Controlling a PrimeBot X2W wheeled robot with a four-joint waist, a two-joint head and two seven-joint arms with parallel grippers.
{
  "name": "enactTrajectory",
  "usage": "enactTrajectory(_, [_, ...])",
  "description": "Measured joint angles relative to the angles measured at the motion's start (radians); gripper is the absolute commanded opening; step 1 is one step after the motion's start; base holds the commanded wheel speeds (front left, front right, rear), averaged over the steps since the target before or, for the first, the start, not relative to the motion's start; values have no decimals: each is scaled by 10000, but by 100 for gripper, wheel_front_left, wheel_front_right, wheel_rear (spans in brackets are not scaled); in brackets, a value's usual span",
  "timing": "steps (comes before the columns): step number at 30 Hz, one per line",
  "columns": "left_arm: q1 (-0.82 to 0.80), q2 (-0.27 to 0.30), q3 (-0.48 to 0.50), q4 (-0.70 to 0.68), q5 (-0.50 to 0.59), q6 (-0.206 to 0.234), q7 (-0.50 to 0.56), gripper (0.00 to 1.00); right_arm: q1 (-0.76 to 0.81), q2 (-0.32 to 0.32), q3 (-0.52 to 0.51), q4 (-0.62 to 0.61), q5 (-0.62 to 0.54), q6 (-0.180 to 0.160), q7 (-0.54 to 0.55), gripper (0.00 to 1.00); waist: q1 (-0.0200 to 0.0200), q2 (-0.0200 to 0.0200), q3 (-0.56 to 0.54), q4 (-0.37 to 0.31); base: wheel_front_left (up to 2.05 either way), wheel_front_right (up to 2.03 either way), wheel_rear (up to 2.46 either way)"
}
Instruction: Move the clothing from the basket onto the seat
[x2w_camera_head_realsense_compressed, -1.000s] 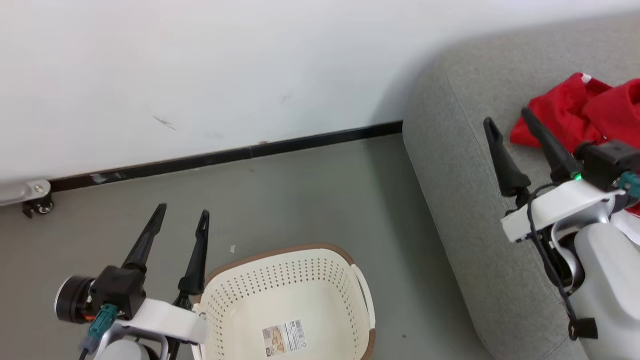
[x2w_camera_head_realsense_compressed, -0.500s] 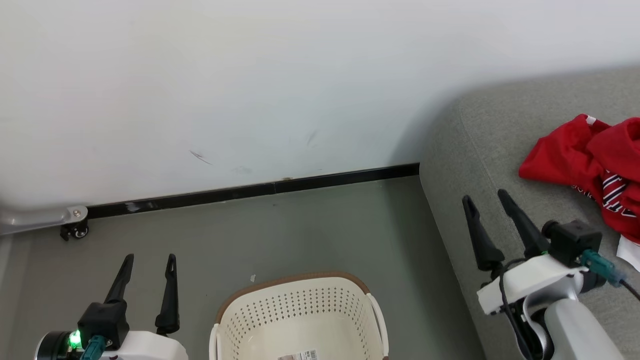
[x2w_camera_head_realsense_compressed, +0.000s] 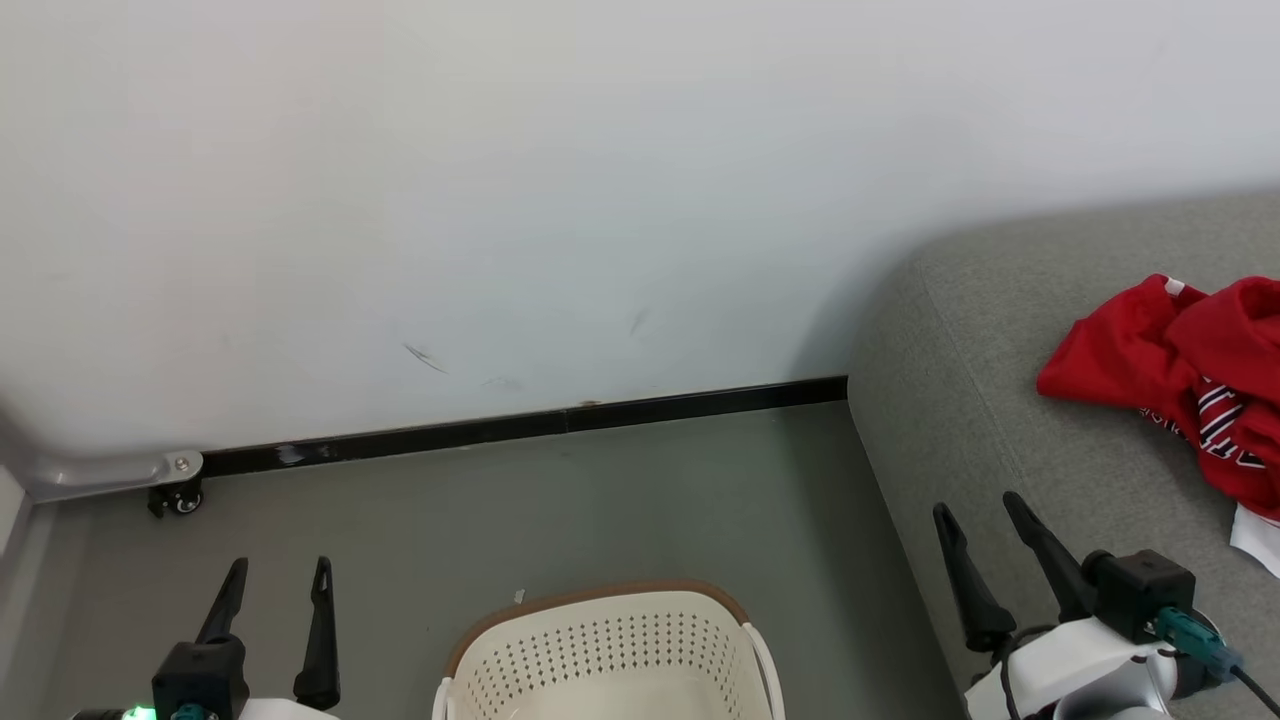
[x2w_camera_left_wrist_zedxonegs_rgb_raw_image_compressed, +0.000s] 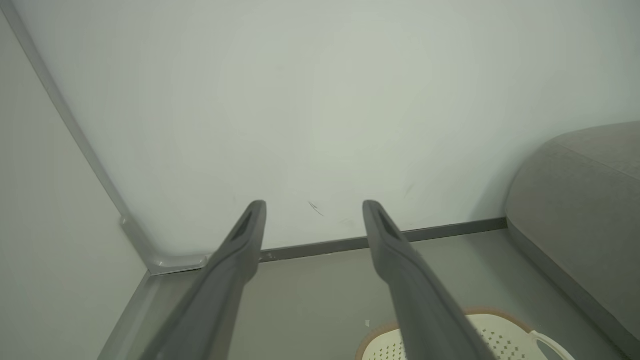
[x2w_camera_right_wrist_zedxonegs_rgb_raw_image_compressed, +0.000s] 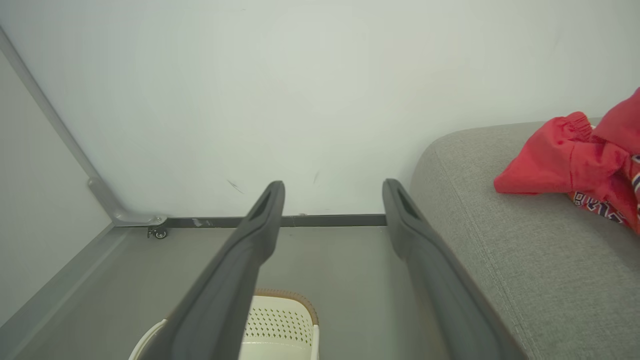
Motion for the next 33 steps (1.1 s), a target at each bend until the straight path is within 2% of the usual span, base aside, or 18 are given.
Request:
enactTrajectory(31, [65, -161, 100, 157, 359, 88, 0, 100, 675, 115, -92, -882, -119, 0, 0, 100, 0, 0, 14, 206, 0, 0, 0])
enactTrajectory(32, [65, -163, 102, 127, 372, 88, 0, 0, 689, 115, -96, -886, -65, 0, 0, 0, 0, 0, 25, 209, 0, 0, 0])
enactTrajectory(33, [77, -211, 86, 205, 368, 84, 17, 0, 707, 128, -81, -794, -63, 0, 8, 0, 0, 0, 25, 210, 0, 0, 0])
